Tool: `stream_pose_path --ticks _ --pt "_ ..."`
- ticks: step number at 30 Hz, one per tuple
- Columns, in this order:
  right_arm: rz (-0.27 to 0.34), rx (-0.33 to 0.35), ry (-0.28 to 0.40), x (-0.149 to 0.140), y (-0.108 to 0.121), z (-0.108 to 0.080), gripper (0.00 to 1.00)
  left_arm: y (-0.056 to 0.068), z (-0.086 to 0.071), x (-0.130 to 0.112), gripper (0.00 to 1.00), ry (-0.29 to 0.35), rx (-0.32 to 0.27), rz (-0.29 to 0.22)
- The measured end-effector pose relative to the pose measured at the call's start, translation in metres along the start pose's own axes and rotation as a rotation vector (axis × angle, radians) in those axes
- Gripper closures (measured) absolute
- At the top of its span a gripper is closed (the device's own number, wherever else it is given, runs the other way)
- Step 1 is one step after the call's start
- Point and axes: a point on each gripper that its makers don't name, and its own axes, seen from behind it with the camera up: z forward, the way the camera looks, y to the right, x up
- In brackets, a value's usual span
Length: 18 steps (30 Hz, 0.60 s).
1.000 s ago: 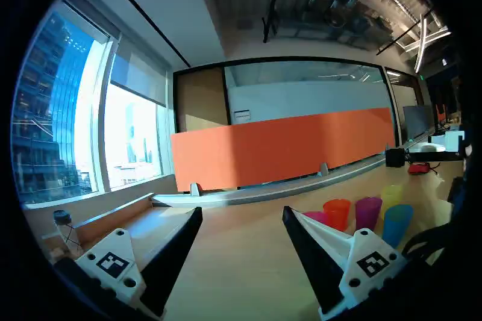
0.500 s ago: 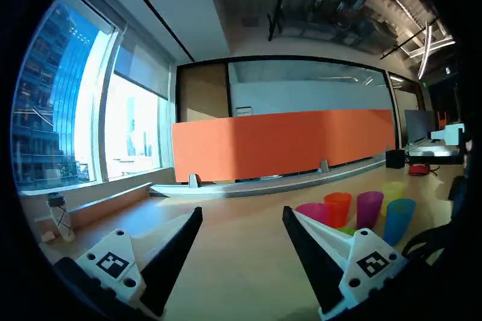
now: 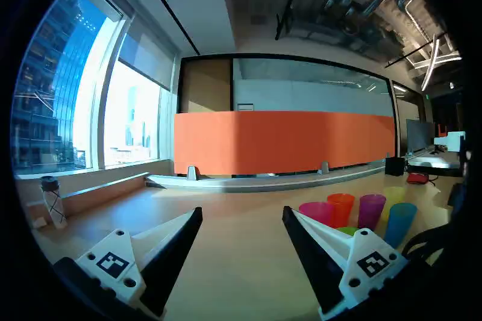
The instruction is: Pour water
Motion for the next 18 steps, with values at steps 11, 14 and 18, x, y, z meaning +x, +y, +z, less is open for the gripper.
stream_pose_path --ticks 11,14,18 --pt "-0.002 -0.002 0.001 -0.0003 0.0009 0.0011 0.01 0.0004 0.0022 -0.0067 0.01 -0.027 -0.010 -0.006" --pt "-0.003 -0.002 0.000 -0.0004 0.0011 0.0009 0.01 -0.0003 0.0024 -0.0078 0.01 -0.033 -0.008 -0.006" --pt "-0.002 -0.004 0.001 -0.0002 0.0022 0.0009 0.01 0.0000 0.0029 -0.0103 0.01 -0.042 -0.010 -0.006"
